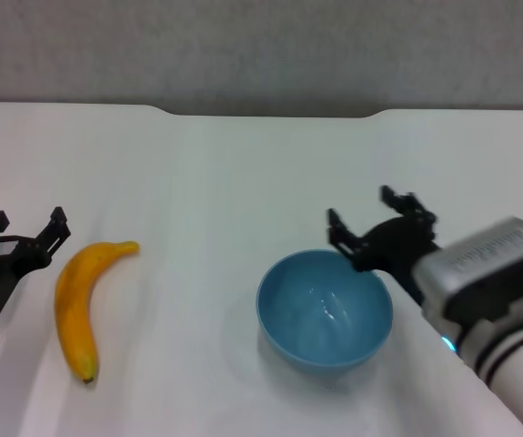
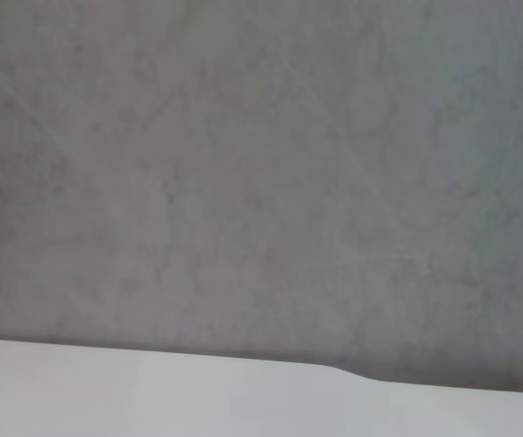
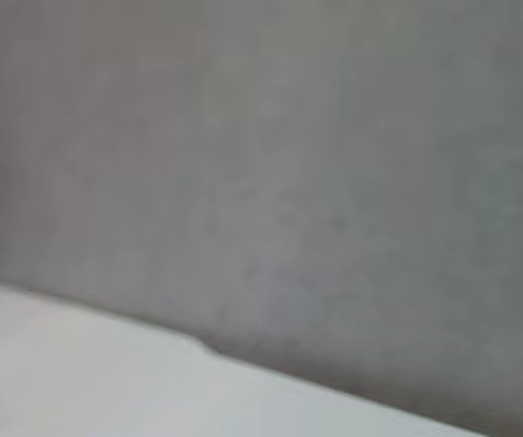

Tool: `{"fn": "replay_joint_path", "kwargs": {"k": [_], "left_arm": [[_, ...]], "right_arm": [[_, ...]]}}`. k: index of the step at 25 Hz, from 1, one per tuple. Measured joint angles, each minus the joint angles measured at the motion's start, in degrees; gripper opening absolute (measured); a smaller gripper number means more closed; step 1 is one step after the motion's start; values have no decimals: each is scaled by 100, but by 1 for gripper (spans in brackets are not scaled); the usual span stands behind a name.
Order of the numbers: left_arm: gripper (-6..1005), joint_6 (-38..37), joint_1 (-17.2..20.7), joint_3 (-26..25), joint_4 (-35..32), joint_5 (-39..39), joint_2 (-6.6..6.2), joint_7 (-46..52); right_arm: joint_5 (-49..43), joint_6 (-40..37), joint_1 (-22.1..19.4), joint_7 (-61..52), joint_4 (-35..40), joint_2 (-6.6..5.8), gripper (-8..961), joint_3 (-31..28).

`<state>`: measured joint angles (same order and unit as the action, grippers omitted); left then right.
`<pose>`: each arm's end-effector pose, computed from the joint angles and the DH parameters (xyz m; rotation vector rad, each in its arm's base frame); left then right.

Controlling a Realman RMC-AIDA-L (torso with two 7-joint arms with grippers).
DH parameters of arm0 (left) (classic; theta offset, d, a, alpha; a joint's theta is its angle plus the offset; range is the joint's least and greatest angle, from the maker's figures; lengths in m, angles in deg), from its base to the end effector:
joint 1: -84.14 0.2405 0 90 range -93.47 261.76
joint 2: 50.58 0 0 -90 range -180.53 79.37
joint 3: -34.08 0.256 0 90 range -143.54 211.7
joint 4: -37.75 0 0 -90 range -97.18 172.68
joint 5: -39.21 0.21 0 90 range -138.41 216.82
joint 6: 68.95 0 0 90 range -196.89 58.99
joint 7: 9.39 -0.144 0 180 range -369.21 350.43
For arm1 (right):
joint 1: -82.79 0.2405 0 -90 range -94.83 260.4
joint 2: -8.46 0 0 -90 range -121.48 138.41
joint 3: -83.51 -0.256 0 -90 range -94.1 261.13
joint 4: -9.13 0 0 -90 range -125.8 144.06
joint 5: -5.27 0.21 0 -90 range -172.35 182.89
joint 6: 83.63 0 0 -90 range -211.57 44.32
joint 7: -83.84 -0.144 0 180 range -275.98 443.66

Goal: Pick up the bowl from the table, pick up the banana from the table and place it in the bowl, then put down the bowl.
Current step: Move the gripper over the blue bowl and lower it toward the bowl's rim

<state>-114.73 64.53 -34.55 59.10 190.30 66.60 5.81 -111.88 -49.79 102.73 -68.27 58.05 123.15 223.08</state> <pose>-0.3506 0.3391 -0.0161 -1.5874 -0.8264 -0.6143 0.2380 0.3321 -0.0918 -1.9539 0.5162 0.4899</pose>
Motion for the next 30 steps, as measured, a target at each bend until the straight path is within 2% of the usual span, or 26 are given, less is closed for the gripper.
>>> {"fn": "replay_joint_path", "kwargs": {"k": [4,6,10,14,20,24,26,30], "left_arm": [[892,0,8,-1,0,-2,-3,1],[892,0,9,-1,0,-2,-3,1],[892,0,7,-1,-28,-1,-3,1],[892,0,-1,-5,-33,-2,-3,1],[891,-1,-37,-8,-35,-2,-2,1],[891,-1,-43,-7,-35,-1,-3,1],[891,-4,-43,-3,-32,-1,-2,1],[891,-14,-43,-3,-17,-2,-3,1]], "right_arm": [[26,-1634,-295,1173,1093,13,820,-884],[37,-2555,-459,1392,1601,23,820,-1393],[38,-4086,-708,1277,2329,29,820,-2473],[39,-5797,-689,846,2692,26,820,-3556],[-19,-8261,-137,282,2606,12,820,-5187],[-268,-9471,313,148,2279,4,820,-6221],[-731,-9900,582,9,1935,0,820,-6706],[-1043,-9987,795,-26,1487,1,820,-6851]]}}
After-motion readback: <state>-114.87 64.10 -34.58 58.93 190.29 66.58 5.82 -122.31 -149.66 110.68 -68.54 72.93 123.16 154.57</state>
